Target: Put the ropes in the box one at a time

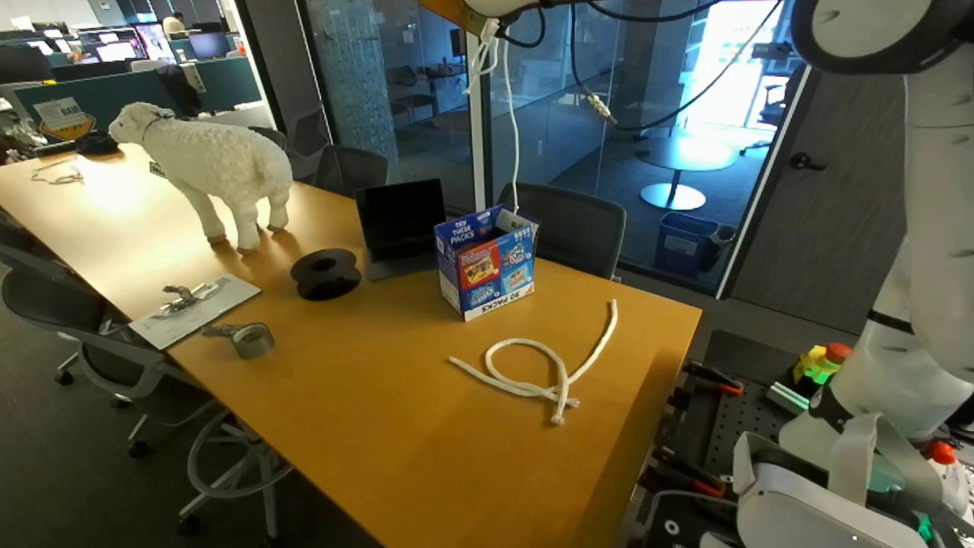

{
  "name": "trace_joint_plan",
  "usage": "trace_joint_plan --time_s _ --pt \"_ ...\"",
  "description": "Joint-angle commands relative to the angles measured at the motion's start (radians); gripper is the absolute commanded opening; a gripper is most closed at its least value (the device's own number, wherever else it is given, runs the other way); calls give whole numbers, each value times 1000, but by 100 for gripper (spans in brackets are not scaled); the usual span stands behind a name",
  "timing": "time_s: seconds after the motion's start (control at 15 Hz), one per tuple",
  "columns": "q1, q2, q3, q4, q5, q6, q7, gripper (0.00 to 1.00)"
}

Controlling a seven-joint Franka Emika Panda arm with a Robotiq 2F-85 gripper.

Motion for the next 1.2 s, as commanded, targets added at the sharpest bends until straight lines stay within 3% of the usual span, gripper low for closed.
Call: trace_joint_plan --time_s 0.0,0.4,1.13 --pt "10 121 10 175 35 -45 -27 1" --pt "27 213 29 258 76 -56 -35 1" --pt "44 257 81 155 151 -70 -62 1"
